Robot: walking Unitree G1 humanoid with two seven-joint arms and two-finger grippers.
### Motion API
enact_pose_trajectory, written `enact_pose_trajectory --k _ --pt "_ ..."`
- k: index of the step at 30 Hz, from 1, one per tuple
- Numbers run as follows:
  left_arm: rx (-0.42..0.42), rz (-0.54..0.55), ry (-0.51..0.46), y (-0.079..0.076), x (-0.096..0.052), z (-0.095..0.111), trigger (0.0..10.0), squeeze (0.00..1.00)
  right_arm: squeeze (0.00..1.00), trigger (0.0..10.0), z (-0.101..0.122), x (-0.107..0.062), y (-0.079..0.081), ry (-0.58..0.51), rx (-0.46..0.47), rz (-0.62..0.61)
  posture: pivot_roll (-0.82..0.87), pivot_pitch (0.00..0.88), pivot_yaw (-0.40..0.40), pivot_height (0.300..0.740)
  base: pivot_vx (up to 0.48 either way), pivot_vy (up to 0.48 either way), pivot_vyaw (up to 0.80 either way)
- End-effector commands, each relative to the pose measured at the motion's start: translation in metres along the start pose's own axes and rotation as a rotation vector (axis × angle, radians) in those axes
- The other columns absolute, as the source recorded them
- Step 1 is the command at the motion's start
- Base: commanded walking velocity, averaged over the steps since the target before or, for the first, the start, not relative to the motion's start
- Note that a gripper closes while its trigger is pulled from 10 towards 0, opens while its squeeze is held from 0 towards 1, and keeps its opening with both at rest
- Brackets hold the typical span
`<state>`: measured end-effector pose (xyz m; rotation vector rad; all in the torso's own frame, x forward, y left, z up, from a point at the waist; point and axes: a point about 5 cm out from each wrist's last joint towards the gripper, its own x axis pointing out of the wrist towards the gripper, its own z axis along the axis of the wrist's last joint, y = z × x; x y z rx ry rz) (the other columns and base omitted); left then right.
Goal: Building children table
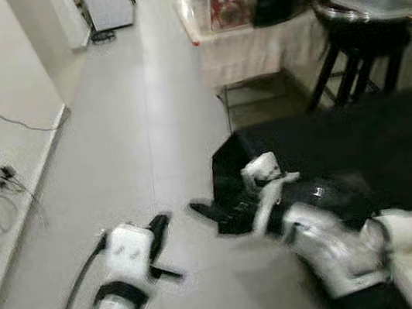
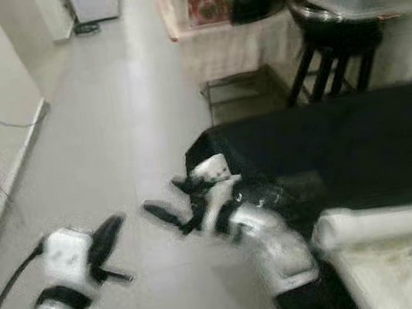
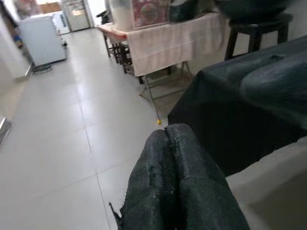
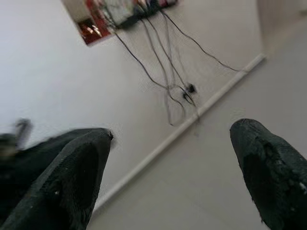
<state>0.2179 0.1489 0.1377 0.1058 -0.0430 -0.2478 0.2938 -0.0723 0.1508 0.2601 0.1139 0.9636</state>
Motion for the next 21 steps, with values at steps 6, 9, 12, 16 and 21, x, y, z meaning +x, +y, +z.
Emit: enact_pose_trajectory --k 6,9,12,16,21 --pt "-0.004 -0.018 0.007 -0.0027 0.0 -0.0014 10.0 0.0 0.0 10.0 -0.0011 -0.006 -0.0049 0.001 0.012 -0.02 -0.02 0.076 -0.01 0.74 0.283 0.0 0.0" --pt "-0.004 -0.018 0.007 -0.0028 0.0002 -0.0015 10.0 0.0 0.0 10.0 -0.0012 -0.0061 -0.0053 0.002 0.013 -0.021 -0.02 0.075 -0.01 0.74 0.279 0.0 0.0" --pt "-0.004 -0.017 0.006 -0.0028 0.0003 -0.0016 10.0 0.0 0.0 10.0 -0.0019 -0.0059 -0.0055 0.008 0.012 -0.021 -0.02 0.074 -0.011 0.74 0.279 0.0 0.0" --pt "-0.003 -0.02 -0.006 -0.0029 0.0001 -0.0009 10.0 0.0 0.0 10.0 -0.0027 -0.0056 -0.0049 0.008 0.018 -0.013 -0.01 0.067 -0.008 0.74 0.208 0.0 -0.2" --pt "0.003 -0.017 -0.006 -0.0023 -0.0006 -0.0013 10.0 0.0 0.0 10.0 -0.0039 -0.0055 -0.0045 0.007 0.028 -0.008 -0.01 0.064 -0.01 0.74 0.0 0.0 -0.8"
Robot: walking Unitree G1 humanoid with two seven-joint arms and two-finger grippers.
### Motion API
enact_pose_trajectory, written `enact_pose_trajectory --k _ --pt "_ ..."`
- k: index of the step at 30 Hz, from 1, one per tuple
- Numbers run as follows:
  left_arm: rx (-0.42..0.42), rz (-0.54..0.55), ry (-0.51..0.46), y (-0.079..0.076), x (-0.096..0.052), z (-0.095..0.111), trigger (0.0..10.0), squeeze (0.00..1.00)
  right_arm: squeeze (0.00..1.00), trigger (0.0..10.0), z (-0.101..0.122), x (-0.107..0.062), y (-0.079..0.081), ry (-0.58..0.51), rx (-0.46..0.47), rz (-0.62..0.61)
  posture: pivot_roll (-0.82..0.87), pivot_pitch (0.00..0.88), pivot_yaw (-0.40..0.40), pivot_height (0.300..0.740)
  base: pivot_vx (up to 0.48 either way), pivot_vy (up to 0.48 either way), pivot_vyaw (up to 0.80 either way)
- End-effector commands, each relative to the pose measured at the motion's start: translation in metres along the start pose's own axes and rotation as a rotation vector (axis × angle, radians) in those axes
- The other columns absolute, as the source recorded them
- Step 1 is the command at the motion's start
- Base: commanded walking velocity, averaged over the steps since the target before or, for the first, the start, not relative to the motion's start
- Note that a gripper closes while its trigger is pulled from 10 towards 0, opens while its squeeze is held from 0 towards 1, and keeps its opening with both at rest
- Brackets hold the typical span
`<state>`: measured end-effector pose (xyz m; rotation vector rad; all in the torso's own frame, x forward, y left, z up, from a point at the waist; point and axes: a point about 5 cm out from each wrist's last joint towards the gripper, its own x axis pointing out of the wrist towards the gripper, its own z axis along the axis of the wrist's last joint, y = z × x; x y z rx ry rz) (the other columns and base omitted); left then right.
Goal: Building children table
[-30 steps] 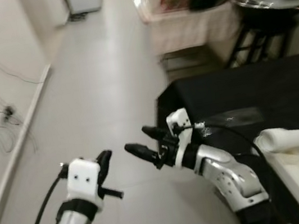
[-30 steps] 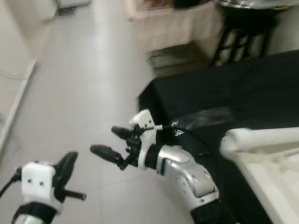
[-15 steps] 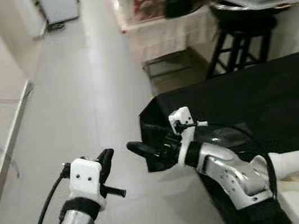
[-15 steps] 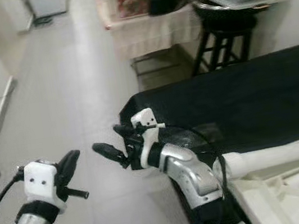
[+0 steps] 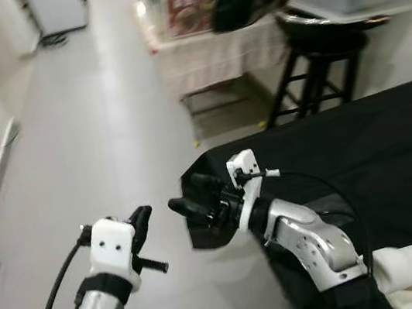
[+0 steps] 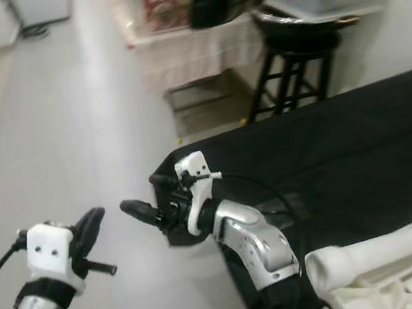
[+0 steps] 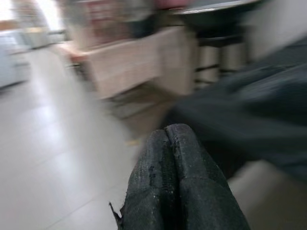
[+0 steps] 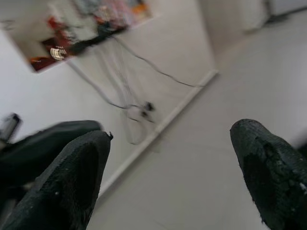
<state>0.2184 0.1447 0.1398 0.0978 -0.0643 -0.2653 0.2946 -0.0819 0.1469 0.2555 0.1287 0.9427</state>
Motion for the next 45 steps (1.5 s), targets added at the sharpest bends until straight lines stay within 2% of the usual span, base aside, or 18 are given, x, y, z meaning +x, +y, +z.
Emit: enact_pose_trajectory --k 1,29,33,35,37,38,39,40,42,44,45 --pt "0.009 0.001 0.018 0.002 -0.002 -0.004 10.0 0.0 0.0 10.0 -0.002 0.002 0.003 -0.004 0.026 0.016 -0.01 0.064 -0.01 0.74 0.0 0.0 -0.8" --pt "0.022 0.051 0.023 0.011 0.001 -0.003 10.0 0.0 0.0 10.0 -0.001 0.004 0.003 -0.022 0.055 0.027 -0.02 0.062 0.002 0.74 0.0 0.0 -0.8" --pt "0.016 0.109 0.018 0.016 0.0 -0.002 10.0 0.0 0.0 10.0 0.001 0.003 0.004 -0.051 0.065 0.049 -0.02 0.064 0.004 0.74 0.0 0.0 -0.2" --pt "0.008 0.147 0.009 0.02 -0.001 -0.001 10.0 0.0 0.0 10.0 0.003 0.002 0.005 -0.062 0.057 0.059 -0.02 0.063 0.005 0.74 0.0 0.0 0.0" --pt "-0.023 0.261 -0.024 0.034 -0.004 0.006 10.0 0.0 0.0 10.0 0.012 -0.001 0.01 -0.112 -0.002 0.09 -0.02 0.065 0.006 0.74 0.0 0.0 0.0" --pt "-0.012 0.31 -0.038 0.043 -0.007 0.01 10.0 0.0 0.0 10.0 0.02 -0.002 0.012 -0.143 -0.039 0.098 -0.02 0.066 0.006 0.74 0.0 0.0 0.0" --pt "-0.012 0.31 -0.038 0.043 -0.007 0.01 10.0 0.0 0.0 10.0 0.02 -0.002 0.012 -0.143 -0.039 0.098 -0.02 0.066 0.006 0.74 0.0 0.0 0.0" --pt "0.0 0.345 -0.056 0.052 -0.009 0.016 10.0 0.0 0.0 10.0 0.03 -0.002 0.013 -0.177 -0.059 0.101 -0.02 0.066 0.006 0.74 0.0 0.0 0.0" --pt "0.017 0.372 -0.074 0.061 -0.011 0.022 10.0 0.0 0.0 10.0 0.041 -0.002 0.013 -0.21 -0.072 0.101 -0.02 0.066 0.006 0.74 0.0 0.0 0.0" --pt "0.055 0.4 -0.137 0.073 -0.011 0.042 10.0 0.0 0.0 10.0 0.066 -0.001 0.013 -0.281 -0.102 0.101 -0.02 0.066 0.007 0.74 0.0 0.0 0.0" --pt "0.055 0.4 -0.137 0.073 -0.011 0.042 10.0 0.0 0.0 10.0 0.066 -0.001 0.013 -0.281 -0.102 0.101 -0.02 0.066 0.007 0.74 0.0 0.0 0.0"
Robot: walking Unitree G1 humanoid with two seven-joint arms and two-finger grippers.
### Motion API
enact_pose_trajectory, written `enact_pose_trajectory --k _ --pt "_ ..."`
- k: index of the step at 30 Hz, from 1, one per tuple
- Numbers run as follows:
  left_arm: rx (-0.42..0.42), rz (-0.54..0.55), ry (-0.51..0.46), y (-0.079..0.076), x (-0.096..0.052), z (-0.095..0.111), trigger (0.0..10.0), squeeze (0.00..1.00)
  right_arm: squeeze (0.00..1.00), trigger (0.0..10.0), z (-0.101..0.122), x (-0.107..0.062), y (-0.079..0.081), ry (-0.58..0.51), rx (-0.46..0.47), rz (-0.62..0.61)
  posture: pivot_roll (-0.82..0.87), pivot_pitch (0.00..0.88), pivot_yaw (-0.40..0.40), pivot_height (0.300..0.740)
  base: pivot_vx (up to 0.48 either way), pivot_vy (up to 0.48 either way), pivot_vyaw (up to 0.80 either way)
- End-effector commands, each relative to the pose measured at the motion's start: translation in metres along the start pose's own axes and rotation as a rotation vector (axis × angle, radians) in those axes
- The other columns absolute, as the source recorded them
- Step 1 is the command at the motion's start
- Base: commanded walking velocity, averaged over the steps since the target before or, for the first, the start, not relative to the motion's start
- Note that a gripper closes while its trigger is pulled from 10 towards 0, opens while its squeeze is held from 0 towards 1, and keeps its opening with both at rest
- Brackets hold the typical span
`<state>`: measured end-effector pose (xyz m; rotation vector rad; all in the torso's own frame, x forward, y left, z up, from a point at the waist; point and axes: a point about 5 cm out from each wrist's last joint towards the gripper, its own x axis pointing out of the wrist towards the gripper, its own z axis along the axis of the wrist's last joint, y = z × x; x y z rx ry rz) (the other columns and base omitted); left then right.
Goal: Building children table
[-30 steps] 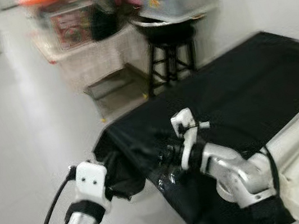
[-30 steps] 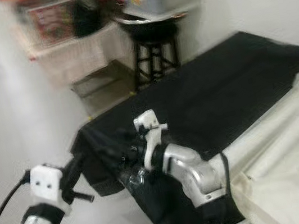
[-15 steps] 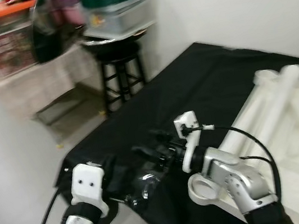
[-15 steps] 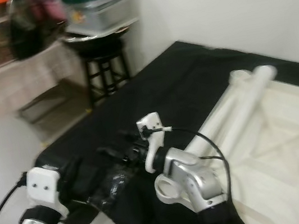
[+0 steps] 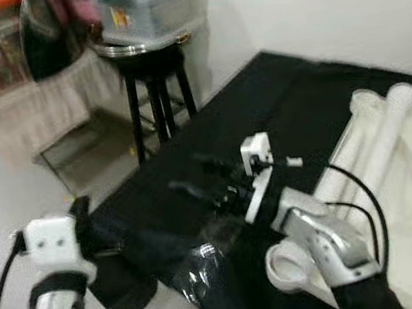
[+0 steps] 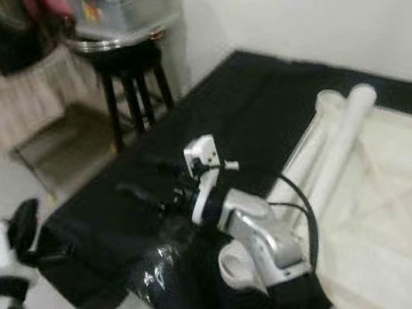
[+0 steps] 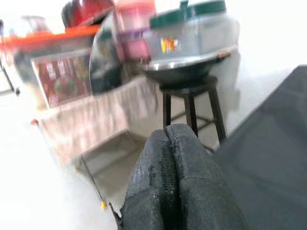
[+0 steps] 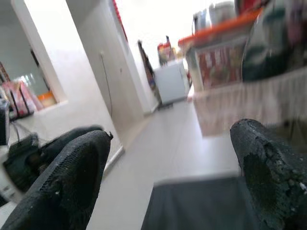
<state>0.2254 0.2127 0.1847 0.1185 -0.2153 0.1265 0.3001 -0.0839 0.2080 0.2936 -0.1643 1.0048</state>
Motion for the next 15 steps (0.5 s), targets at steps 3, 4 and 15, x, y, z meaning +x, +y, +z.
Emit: enact_pose_trajectory --k 3,4,15 --pt "0.018 0.011 -0.081 0.006 0.007 0.024 10.0 0.0 0.0 10.0 0.029 0.008 0.003 -0.093 -0.041 0.017 -0.01 0.063 0.01 0.74 0.0 0.0 0.0" --pt "0.019 0.003 -0.091 0.003 0.008 0.027 10.0 0.0 0.0 10.0 0.032 0.01 0.005 -0.103 -0.046 0.023 -0.01 0.061 0.011 0.74 0.0 0.0 0.0" --pt "-0.013 -0.051 -0.04 -0.013 0.008 0.016 10.0 0.0 0.0 10.0 0.02 0.009 0.003 -0.065 -0.041 -0.006 -0.01 0.059 0.011 0.74 0.0 0.0 -0.29"
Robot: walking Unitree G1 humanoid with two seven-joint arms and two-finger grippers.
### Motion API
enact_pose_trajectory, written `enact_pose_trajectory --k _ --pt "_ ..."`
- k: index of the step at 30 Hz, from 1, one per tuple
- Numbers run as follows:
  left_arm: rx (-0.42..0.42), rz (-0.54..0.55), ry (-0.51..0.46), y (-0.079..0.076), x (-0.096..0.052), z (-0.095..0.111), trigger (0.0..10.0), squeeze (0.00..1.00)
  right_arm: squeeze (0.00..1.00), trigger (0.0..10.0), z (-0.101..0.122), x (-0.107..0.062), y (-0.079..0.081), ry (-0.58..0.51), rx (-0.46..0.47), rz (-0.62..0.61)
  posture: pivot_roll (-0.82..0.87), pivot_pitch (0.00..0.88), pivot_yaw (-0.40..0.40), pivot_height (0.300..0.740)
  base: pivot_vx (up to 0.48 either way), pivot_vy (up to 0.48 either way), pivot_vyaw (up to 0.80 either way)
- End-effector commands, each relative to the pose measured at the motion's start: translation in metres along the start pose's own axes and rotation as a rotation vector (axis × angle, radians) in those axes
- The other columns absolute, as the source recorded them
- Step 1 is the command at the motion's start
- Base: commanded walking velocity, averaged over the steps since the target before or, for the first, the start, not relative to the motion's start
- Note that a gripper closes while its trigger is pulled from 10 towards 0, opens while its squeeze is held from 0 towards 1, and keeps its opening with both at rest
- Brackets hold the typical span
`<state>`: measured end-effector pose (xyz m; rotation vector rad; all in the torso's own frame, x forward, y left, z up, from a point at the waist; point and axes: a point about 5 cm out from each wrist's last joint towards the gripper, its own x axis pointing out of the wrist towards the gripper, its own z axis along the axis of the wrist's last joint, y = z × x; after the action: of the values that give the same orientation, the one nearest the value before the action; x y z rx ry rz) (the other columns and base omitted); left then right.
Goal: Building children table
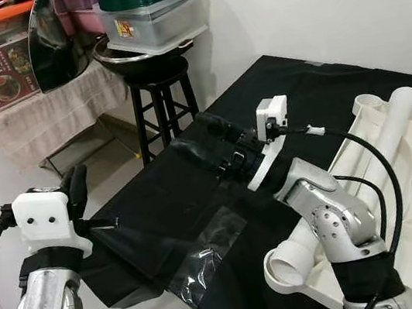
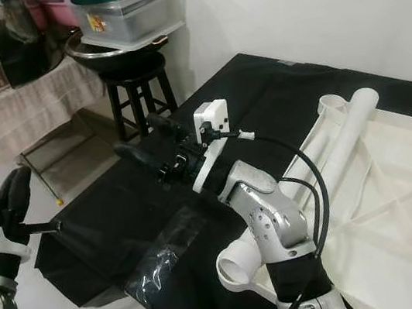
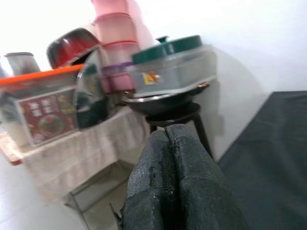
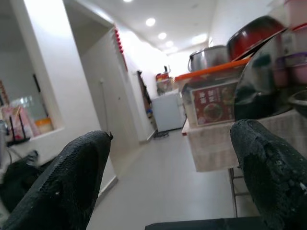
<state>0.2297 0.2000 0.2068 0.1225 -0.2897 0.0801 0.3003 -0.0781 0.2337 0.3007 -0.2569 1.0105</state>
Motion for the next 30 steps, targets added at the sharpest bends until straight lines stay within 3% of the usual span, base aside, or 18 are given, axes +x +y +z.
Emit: enact_pose_trajectory --k 1,9,23,30 --pt "-0.011 -0.012 0.041 -0.002 0.0 -0.006 10.0 0.0 0.0 10.0 -0.002 -0.003 -0.004 0.019 -0.01 -0.03 -0.01 0.059 0.011 0.74 0.0 0.0 -0.8" --pt "-0.028 -0.017 0.064 -0.006 0.003 -0.009 10.0 0.0 0.0 10.0 -0.005 -0.002 -0.007 0.06 -0.049 -0.048 -0.02 0.058 0.008 0.74 0.0 0.0 -0.8" --pt "-0.023 -0.035 0.072 -0.011 0.005 -0.011 10.0 0.0 0.0 10.0 -0.019 0.0 0.002 0.115 -0.084 -0.017 -0.02 0.052 0.012 0.74 0.0 0.0 -0.8" --pt "-0.022 -0.036 0.073 -0.012 0.005 -0.011 10.0 0.0 0.0 10.0 -0.022 -0.001 0.005 0.121 -0.095 -0.007 -0.02 0.05 0.014 0.74 0.0 0.0 -0.2"
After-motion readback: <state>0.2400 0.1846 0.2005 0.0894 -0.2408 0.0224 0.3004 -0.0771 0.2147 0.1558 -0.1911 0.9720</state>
